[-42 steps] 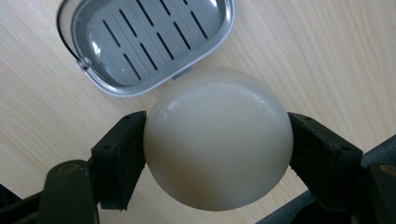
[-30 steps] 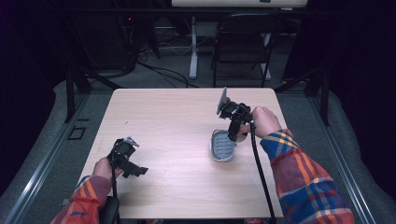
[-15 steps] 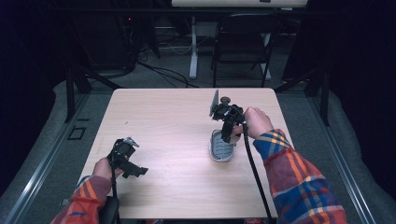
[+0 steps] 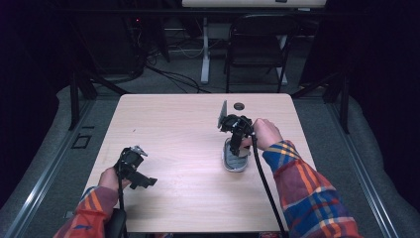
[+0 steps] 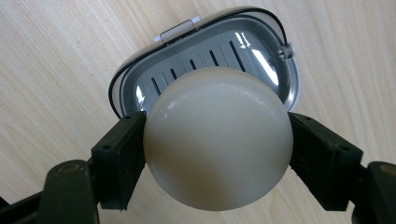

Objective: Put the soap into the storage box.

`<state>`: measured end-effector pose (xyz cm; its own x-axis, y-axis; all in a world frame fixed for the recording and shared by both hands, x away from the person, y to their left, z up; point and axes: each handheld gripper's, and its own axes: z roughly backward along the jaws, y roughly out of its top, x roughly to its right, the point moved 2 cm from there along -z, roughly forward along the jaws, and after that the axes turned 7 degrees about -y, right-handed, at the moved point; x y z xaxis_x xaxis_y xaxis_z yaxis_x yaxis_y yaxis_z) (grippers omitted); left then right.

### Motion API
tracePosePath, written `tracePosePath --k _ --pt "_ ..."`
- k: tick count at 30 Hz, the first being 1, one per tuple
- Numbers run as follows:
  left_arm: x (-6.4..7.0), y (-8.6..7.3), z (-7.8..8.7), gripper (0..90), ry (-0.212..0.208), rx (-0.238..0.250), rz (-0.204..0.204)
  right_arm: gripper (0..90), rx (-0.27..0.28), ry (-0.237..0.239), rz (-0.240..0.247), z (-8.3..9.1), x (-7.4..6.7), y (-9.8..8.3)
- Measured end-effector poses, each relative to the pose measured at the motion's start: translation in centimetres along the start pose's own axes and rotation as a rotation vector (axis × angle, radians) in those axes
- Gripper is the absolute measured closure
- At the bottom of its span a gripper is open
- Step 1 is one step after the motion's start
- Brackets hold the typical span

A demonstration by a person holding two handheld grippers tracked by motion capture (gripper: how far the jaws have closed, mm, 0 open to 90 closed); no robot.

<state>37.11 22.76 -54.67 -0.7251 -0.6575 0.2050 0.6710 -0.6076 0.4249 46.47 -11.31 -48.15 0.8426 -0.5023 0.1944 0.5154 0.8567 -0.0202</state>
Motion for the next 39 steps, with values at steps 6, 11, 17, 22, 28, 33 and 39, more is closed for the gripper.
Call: tracePosePath --k 6,11,17,22,28,33,39 --pt "0.0 0.0 0.0 0.1 0.002 0.0 -0.003 23.7 0.006 0.017 0.003 -1.0 -0.4 0.2" --pt "0.0 0.0 0.0 0.1 0.002 -0.001 -0.003 23.6 0.002 0.019 0.009 -2.0 -0.6 0.2" --pt "0.1 0.0 0.0 0.1 0.001 -0.001 0.001 23.6 0.005 0.015 0.018 -3.0 -0.6 0.2" --pt "0.0 0.0 -0.1 0.1 0.003 -0.006 -0.002 23.6 -0.001 0.009 0.037 -3.6 -0.6 0.0" --pt "0.0 0.0 -0.1 0.1 0.001 -0.005 -0.002 23.6 0.0 0.011 0.037 -3.8 0.0 -0.4" --pt "0.0 0.1 -0.1 0.1 0.0 -0.006 -0.003 23.5 0.031 0.034 0.021 -4.0 0.1 -0.6" --pt "0.0 0.1 -0.1 0.1 0.003 -0.008 -0.004 23.3 0.046 0.04 0.014 -4.1 0.3 -0.7"
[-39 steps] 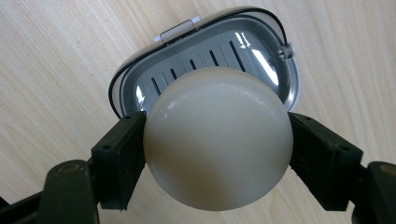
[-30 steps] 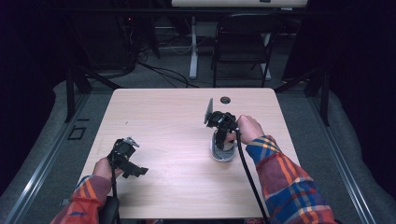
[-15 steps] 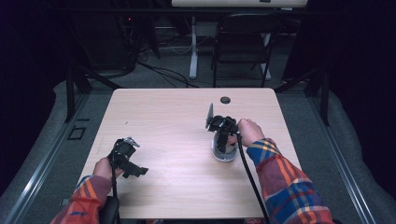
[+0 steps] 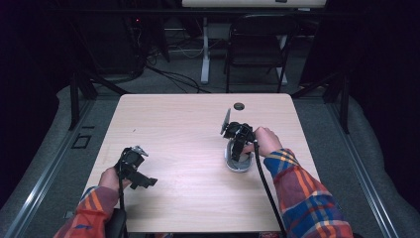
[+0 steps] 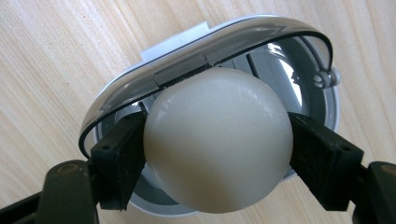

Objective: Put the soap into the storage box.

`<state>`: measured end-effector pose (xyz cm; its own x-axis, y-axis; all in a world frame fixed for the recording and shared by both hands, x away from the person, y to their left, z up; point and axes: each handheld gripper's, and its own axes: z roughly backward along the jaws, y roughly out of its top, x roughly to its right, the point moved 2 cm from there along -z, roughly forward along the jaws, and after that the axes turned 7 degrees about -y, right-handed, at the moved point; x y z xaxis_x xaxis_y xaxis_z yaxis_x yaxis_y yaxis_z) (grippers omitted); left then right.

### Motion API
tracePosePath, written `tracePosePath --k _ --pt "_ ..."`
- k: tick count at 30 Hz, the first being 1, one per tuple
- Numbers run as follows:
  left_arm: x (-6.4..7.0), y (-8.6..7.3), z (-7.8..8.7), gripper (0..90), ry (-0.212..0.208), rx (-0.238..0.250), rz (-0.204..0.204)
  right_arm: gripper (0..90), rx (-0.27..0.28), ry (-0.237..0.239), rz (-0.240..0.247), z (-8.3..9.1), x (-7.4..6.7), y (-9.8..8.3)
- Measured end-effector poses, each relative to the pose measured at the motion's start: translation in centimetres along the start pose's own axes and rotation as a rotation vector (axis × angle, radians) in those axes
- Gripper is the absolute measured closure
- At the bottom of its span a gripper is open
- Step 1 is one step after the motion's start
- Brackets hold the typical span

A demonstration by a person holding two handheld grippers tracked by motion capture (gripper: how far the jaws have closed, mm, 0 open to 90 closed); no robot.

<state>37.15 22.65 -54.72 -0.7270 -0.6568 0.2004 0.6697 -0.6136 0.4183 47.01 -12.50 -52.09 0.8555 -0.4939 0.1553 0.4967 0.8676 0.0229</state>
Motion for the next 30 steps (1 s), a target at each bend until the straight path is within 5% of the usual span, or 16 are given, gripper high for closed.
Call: tracePosePath --k 30 --pt "0.0 0.0 0.0 0.1 -0.006 0.001 0.0 18.8 0.066 -0.004 -0.036 2.0 -0.1 -1.6"
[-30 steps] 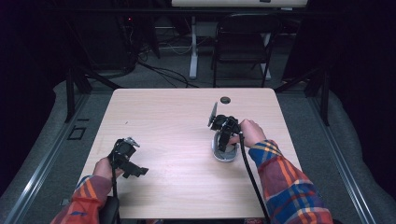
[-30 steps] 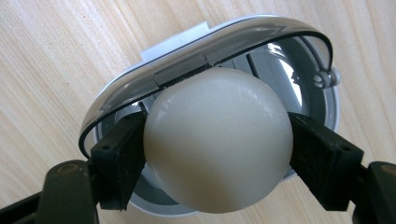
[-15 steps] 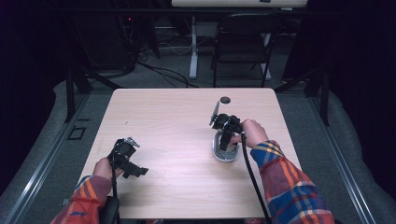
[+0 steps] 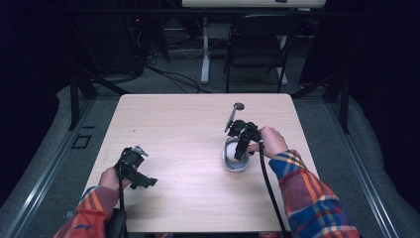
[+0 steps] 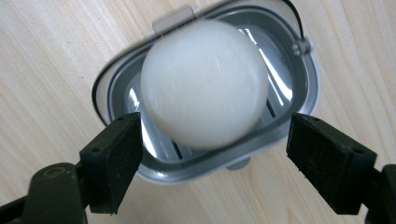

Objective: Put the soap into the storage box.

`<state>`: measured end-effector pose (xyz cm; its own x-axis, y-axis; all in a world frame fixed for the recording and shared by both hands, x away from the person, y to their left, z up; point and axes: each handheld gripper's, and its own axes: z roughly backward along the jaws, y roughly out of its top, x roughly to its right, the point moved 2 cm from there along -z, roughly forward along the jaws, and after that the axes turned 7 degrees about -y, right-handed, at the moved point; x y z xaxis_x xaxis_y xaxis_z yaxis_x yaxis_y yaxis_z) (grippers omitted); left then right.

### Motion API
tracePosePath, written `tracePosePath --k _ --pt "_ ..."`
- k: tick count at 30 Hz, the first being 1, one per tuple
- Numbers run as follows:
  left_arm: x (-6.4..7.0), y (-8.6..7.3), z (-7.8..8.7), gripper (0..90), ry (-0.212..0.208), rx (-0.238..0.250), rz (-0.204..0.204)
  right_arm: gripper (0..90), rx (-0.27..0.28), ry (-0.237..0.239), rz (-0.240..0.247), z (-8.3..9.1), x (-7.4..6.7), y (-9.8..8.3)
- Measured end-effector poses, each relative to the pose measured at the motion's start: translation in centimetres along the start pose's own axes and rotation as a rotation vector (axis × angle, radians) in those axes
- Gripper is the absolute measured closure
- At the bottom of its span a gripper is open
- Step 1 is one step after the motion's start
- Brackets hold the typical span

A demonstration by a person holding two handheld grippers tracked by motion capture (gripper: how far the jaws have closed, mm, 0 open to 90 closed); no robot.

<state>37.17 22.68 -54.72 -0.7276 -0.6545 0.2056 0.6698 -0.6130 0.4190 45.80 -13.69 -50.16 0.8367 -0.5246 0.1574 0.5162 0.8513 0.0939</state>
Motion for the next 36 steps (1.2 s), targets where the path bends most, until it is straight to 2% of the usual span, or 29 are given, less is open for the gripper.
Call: tracePosePath --k 2,4,10,12,14,20,30,33,34,36 --pt "0.0 0.0 0.0 0.1 -0.001 0.001 0.001 17.9 0.011 0.022 0.0 0.3 -0.1 -0.3" --pt "0.0 0.0 0.0 0.1 -0.004 0.0 0.005 17.2 0.036 0.024 -0.008 0.8 -0.2 -0.6" --pt "0.1 0.0 0.0 0.1 -0.003 0.004 0.001 12.6 0.06 0.01 -0.046 1.8 0.3 -2.0" --pt "0.1 0.0 0.0 0.1 -0.003 0.006 0.001 10.2 0.048 -0.006 -0.04 2.1 0.6 -2.4" --pt "0.0 0.0 0.0 0.1 -0.003 0.002 -0.001 8.9 0.063 0.0 -0.064 2.2 0.7 -2.9" --pt "0.0 0.0 0.0 0.1 -0.006 0.001 -0.002 0.0 0.065 -0.018 -0.09 2.7 1.5 -4.4" --pt "0.1 0.1 -0.1 0.1 -0.003 -0.005 -0.003 0.0 0.081 -0.028 -0.148 2.9 1.9 -8.0" --pt "0.1 0.1 -0.1 0.1 0.0 -0.006 -0.002 0.0 0.064 -0.032 -0.153 2.9 1.9 -9.1" --pt "0.1 0.1 -0.1 0.1 0.0 -0.007 -0.002 0.0 0.07 -0.026 -0.171 2.7 1.9 -9.5" --pt "0.1 0.1 -0.1 0.1 0.001 -0.006 -0.002 0.0 0.047 -0.013 -0.161 2.7 2.1 -10.1"
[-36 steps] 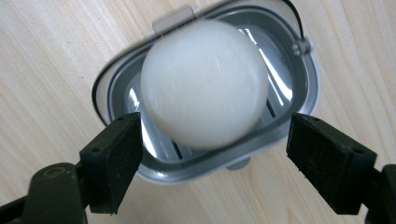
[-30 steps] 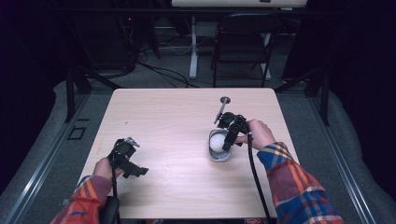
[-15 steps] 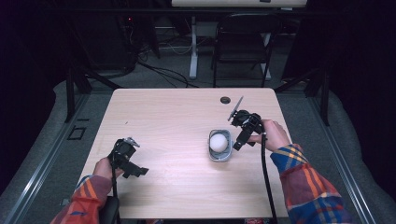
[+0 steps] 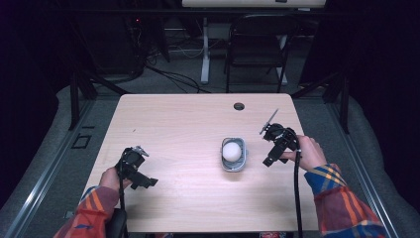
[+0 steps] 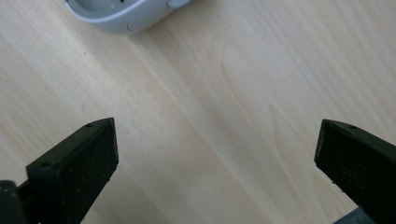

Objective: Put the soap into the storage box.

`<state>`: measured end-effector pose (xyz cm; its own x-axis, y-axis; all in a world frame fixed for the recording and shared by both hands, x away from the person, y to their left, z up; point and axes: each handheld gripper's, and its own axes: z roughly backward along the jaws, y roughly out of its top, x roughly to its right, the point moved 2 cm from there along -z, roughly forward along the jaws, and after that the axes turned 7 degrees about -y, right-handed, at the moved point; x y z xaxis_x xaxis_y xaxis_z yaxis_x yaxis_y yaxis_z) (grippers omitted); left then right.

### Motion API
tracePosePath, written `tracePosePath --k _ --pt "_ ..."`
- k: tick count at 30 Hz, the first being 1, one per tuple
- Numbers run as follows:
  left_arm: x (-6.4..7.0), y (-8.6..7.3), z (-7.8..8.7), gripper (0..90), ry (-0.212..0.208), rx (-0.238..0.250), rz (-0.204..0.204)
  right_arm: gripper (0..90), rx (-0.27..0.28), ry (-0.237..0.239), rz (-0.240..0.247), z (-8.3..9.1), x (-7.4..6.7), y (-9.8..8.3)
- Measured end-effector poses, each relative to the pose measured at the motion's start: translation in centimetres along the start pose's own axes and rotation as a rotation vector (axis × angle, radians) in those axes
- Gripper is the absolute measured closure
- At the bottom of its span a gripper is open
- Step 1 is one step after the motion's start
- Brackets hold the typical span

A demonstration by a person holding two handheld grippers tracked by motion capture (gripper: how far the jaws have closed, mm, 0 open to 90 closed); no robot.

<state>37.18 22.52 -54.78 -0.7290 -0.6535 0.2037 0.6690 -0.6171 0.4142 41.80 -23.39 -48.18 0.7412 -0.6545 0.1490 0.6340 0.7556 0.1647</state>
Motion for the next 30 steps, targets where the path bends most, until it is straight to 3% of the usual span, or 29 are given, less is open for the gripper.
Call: tracePosePath --k 8,14,15,19,20,21,24,25,26,27,28,29,30 --pt "0.0 0.0 0.0 0.1 -0.001 -0.002 -0.003 0.0 -0.027 0.004 -0.065 -1.1 0.3 -3.2" --pt "0.0 0.0 0.0 0.1 -0.002 -0.005 -0.002 0.1 -0.083 -0.002 -0.059 -2.5 0.1 -5.4" --pt "0.0 0.0 0.0 0.1 -0.002 -0.005 -0.002 0.6 -0.064 -0.001 -0.087 -2.8 -0.1 -5.8" --pt "0.1 0.1 -0.1 0.1 -0.002 -0.01 -0.005 2.8 -0.024 -0.016 -0.109 -3.4 -0.5 -7.1" --pt "0.1 0.1 0.0 0.1 -0.003 -0.012 -0.009 3.6 -0.056 -0.012 -0.077 -3.3 -0.4 -7.3" --pt "0.2 0.1 0.0 0.1 -0.005 -0.01 -0.01 3.6 -0.03 -0.015 -0.103 -3.6 -0.7 -7.5" --pt "0.1 0.1 0.0 0.1 -0.006 -0.011 -0.012 3.4 -0.09 -0.013 -0.066 -4.0 -0.8 -8.0" --pt "0.1 0.1 -0.1 0.1 -0.006 -0.012 -0.01 3.3 -0.063 -0.012 -0.102 -4.4 -1.0 -8.2" --pt "0.1 0.1 0.0 0.1 -0.005 -0.013 -0.013 3.6 -0.097 -0.016 -0.077 -4.5 -0.9 -8.4" --pt "0.2 0.1 -0.1 0.1 -0.006 -0.01 -0.013 3.6 -0.078 -0.011 -0.101 -4.8 -1.0 -8.6" --pt "0.2 0.2 -0.1 0.1 -0.008 -0.01 -0.015 3.6 -0.093 -0.021 -0.089 -4.9 -1.0 -8.7" --pt "0.2 0.2 -0.1 0.1 -0.011 -0.01 -0.016 3.8 -0.052 -0.007 -0.136 -5.3 -1.4 -8.9" --pt "0.3 0.2 -0.2 0.1 -0.014 -0.014 -0.023 4.1 -0.064 -0.007 -0.12 -5.4 -1.2 -9.0"
